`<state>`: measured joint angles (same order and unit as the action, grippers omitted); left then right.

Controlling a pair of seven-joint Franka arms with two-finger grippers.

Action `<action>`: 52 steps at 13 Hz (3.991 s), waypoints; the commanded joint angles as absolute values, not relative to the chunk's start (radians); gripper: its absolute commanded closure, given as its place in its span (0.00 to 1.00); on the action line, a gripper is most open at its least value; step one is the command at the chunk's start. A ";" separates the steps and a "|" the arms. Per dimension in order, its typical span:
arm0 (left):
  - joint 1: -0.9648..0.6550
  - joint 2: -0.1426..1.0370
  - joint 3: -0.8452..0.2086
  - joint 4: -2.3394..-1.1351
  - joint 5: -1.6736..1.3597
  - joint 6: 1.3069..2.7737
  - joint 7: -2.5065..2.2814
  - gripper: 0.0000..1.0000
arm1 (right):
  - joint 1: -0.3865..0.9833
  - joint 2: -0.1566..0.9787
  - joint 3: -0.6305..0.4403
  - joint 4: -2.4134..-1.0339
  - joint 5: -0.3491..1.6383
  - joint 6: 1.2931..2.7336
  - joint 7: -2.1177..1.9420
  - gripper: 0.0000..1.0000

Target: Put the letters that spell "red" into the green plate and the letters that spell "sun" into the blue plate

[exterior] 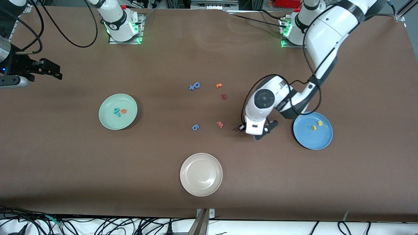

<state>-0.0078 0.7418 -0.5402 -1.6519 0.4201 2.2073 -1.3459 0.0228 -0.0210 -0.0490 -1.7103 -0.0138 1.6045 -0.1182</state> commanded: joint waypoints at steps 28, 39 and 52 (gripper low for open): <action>0.549 0.592 -0.546 -1.482 0.384 1.758 -0.036 0.00 | 0.029 -0.020 -0.049 -1.687 -0.015 1.606 -0.110 0.00; 0.144 0.151 -0.072 -1.525 0.055 1.468 0.002 0.00 | 0.029 -0.012 -0.049 -1.660 -0.014 1.608 -0.117 0.00; 0.103 0.086 -0.075 -1.525 0.000 1.479 0.000 0.00 | 0.028 -0.011 -0.051 -1.658 -0.012 1.611 -0.126 0.00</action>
<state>0.1134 0.1122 -0.0908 -1.4960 0.0273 1.4667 -0.0133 0.0283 -0.0199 -0.0488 -1.6795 -0.0135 1.6146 -0.1183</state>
